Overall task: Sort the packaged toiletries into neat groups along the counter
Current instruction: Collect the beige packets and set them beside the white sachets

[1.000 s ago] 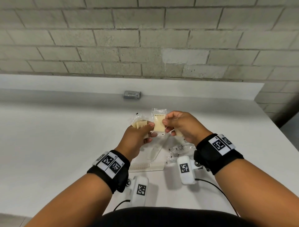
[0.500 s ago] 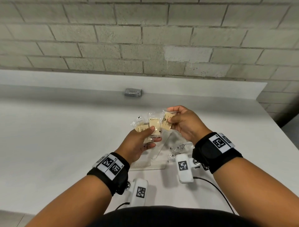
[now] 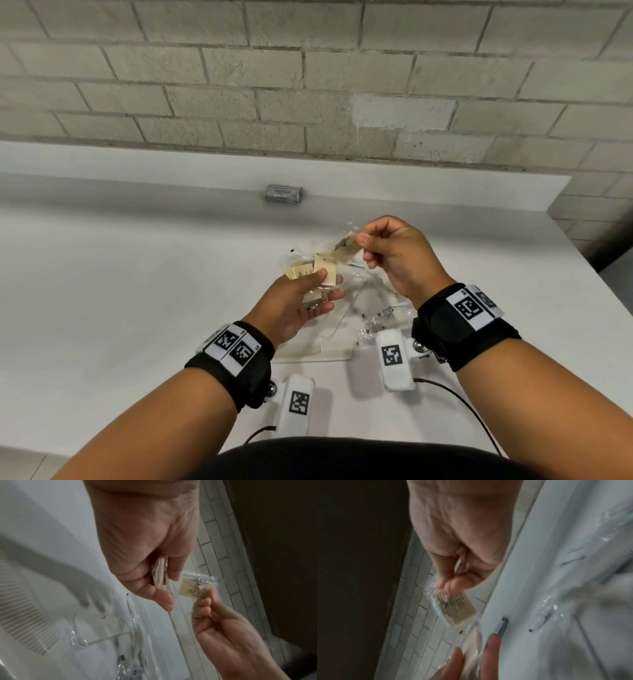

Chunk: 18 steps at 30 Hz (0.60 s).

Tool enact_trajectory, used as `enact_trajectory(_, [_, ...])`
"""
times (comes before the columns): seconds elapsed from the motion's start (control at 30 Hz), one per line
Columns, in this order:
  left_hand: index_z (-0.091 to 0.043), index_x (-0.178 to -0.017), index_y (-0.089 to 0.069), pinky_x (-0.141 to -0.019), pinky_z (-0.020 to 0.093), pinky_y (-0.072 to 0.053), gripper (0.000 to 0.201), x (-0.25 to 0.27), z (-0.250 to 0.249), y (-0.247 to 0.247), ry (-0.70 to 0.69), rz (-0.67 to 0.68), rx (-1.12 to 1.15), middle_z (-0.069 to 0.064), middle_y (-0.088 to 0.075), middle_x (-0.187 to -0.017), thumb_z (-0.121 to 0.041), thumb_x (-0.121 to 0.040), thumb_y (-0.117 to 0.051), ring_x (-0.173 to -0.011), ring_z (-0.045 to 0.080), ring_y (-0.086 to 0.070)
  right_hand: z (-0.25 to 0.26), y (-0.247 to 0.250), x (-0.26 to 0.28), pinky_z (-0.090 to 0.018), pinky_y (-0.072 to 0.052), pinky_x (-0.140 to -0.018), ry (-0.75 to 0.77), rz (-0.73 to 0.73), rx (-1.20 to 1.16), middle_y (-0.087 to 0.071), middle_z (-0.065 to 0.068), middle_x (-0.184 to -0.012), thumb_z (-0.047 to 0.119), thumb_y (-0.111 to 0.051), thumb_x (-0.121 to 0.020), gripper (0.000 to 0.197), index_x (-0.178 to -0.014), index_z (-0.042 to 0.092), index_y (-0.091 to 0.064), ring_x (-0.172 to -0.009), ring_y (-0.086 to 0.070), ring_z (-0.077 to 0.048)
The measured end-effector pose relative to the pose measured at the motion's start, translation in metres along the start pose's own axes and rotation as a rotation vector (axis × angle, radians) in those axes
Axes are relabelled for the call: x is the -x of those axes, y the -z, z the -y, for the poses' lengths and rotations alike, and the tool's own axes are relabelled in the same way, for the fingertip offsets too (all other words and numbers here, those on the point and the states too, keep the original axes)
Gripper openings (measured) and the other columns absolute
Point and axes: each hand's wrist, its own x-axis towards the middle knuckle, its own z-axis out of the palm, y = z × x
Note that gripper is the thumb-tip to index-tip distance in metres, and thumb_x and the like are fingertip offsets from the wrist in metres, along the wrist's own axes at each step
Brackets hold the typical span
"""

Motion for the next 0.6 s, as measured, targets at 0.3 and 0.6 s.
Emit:
enact_trajectory(0.3, [-0.006,-0.105,-0.063,-0.056,0.022,-0.057,0.028,-0.003,-0.014,0.005,-0.035,-0.046,0.114,0.010,-0.068,-0.085,-0.020,-0.082,-0.068,-0.068,0.015,-0.071,-0.015,0.005,0.008,-0.039,-0.052,-0.096,0.188,0.249,0.596,-0.065,0.010,-0.120,-0.005,-0.074,-0.074,0.023,-0.070,0.018,-0.076,-0.099,-0.065,-0.007])
enact_trajectory(0.6, [-0.006,-0.112,-0.061,-0.053,0.021,-0.053,0.030,-0.010,-0.008,0.006,-0.136,-0.140,0.042,0.004,-0.070,-0.075,-0.004,-0.083,-0.068,-0.061,0.012,-0.067,-0.015,0.005,0.007,-0.033,-0.059,-0.070,-0.028,0.051,0.177,-0.069,-0.007,-0.111,0.004,-0.058,-0.091,0.012,-0.096,0.012,-0.066,-0.085,-0.070,-0.021])
